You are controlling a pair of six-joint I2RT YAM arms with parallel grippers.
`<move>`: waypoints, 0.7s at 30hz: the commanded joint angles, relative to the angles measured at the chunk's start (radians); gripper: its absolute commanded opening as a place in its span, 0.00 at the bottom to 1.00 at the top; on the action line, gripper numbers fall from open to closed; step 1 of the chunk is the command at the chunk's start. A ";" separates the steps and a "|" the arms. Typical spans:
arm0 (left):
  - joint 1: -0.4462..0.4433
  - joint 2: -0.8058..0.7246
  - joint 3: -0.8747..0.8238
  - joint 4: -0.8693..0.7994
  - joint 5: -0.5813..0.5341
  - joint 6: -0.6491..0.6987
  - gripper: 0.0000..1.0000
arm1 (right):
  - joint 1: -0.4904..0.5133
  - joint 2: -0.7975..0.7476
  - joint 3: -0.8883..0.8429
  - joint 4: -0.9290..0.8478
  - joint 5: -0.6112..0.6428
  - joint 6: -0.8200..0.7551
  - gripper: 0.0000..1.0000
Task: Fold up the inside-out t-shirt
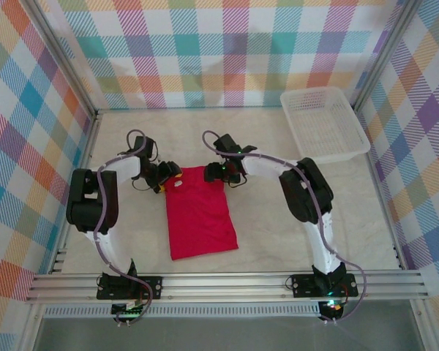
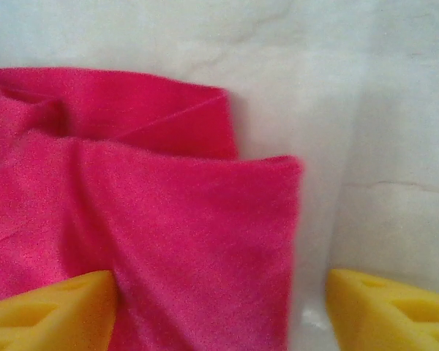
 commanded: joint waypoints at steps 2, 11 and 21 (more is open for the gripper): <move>-0.039 0.096 0.034 0.121 0.040 -0.008 0.56 | 0.003 0.069 0.048 0.017 -0.062 0.010 0.59; -0.083 0.039 -0.025 0.275 0.055 -0.101 0.28 | -0.005 0.107 0.076 0.067 -0.135 0.054 0.32; -0.102 0.045 0.055 0.157 -0.004 -0.057 0.00 | -0.023 0.056 0.081 0.042 -0.142 0.038 0.04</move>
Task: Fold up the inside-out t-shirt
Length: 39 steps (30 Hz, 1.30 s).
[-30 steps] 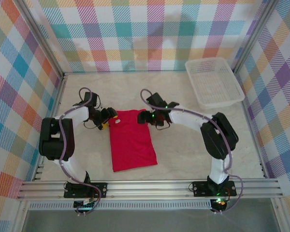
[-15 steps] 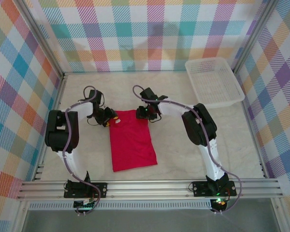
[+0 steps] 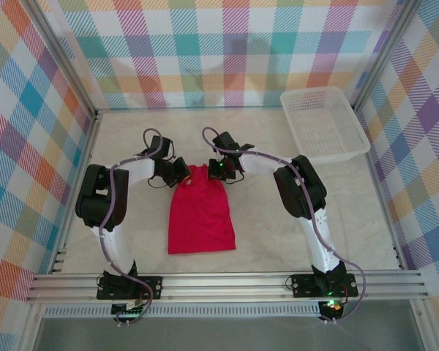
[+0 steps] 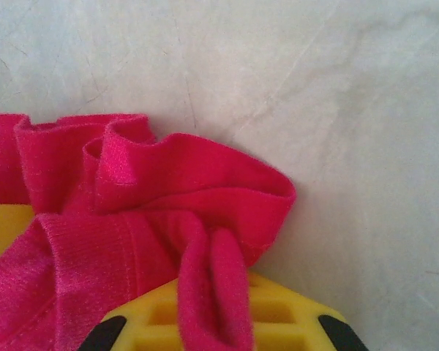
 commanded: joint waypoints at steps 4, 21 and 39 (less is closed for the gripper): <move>0.034 -0.031 0.120 -0.116 -0.026 0.042 0.00 | -0.043 -0.086 0.023 -0.030 -0.024 -0.027 0.02; 0.077 -0.134 0.637 -0.139 0.066 0.031 0.00 | -0.141 -0.186 0.591 -0.313 -0.085 -0.143 0.00; -0.140 -0.643 -0.380 0.175 -0.118 -0.019 0.00 | 0.004 -0.815 -0.710 0.172 0.074 0.081 0.00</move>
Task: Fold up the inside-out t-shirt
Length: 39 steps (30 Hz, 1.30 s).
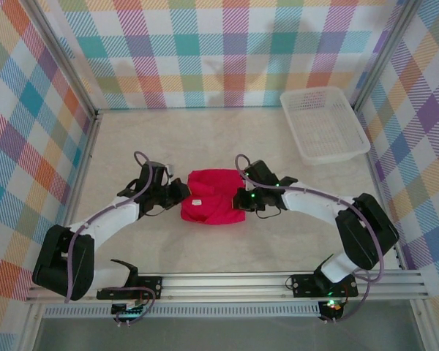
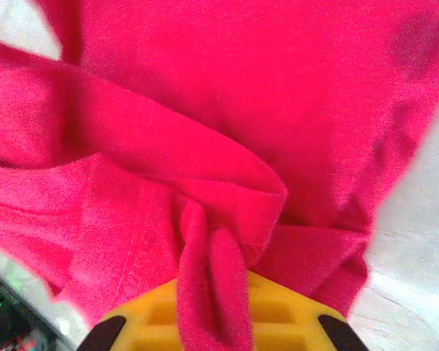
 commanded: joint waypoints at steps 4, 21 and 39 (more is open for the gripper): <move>-0.001 0.072 0.226 -0.006 -0.083 0.064 0.00 | -0.055 -0.063 0.105 0.027 0.116 -0.021 0.00; 0.063 0.714 0.647 -0.148 -0.108 0.073 0.00 | -0.231 0.511 0.477 -0.115 0.020 -0.085 0.00; -0.061 0.510 0.619 -0.345 -0.189 -0.129 0.32 | -0.113 0.309 0.402 -0.118 -0.015 0.143 0.35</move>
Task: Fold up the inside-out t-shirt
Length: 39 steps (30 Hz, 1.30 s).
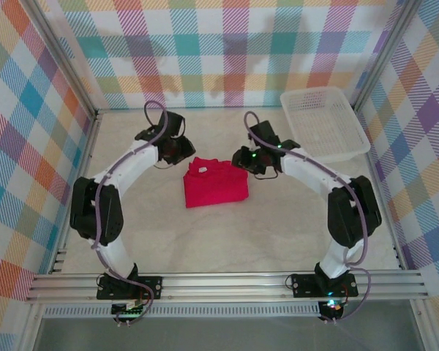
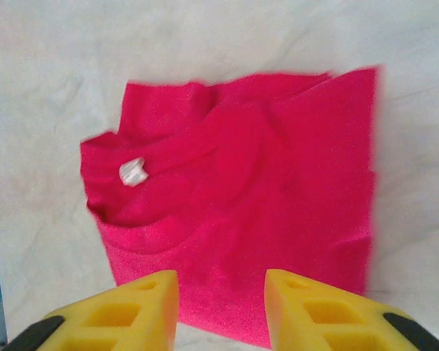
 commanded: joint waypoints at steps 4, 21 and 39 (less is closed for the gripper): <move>-0.039 0.153 -0.211 0.163 0.128 -0.187 0.27 | 0.034 0.196 -0.067 0.118 -0.102 0.163 0.32; 0.178 0.624 0.401 0.024 0.103 -0.029 0.20 | -0.002 0.665 0.543 0.010 0.048 0.101 0.35; 0.044 -0.207 -0.110 0.166 -0.467 0.418 1.00 | -0.020 -0.161 0.110 0.066 0.408 -0.505 1.00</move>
